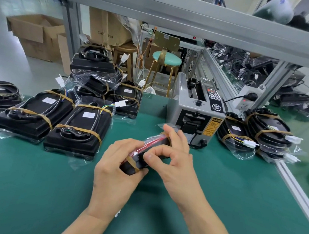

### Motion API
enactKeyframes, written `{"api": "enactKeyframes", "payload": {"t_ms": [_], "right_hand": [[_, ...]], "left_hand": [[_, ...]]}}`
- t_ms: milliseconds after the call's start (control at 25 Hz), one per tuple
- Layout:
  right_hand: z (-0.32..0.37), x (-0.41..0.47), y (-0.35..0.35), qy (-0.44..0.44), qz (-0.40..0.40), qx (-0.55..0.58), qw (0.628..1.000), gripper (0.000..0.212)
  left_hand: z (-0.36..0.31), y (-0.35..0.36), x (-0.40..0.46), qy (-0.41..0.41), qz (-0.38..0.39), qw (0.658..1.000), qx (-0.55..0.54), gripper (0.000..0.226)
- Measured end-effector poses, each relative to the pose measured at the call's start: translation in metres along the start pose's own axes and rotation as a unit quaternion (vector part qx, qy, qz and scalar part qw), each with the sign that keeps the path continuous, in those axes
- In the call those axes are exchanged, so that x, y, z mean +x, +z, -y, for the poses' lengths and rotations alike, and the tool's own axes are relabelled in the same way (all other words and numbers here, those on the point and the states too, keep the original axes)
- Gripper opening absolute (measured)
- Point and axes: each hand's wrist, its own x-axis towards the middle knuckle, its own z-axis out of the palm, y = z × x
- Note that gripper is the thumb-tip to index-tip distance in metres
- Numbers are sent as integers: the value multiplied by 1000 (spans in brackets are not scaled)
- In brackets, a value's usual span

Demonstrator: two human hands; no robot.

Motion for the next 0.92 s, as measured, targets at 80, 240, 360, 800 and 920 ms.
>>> {"api": "enactKeyframes", "payload": {"t_ms": [80, 240, 360, 800, 920], "right_hand": [[2, 0, 1, 8, 6, -8, 1000, 17], [6, 2, 3, 19, -2, -25, 999, 27], [7, 2, 5, 20, -12, -35, 999, 28], [1, 3, 11, 10, -37, -10, 999, 23], [0, 3, 13, -1, -43, -20, 999, 23]], "left_hand": [[0, 0, 0, 2, -3, 1000, -1, 58], [2, 1, -1, -3, 0, 1000, -2, 59], [3, 1, -1, 0, 1, 1000, 4, 57], [3, 2, 0, 8, -1, 1000, 3, 55], [3, 2, 0, 4, 0, 1000, 3, 54]]}}
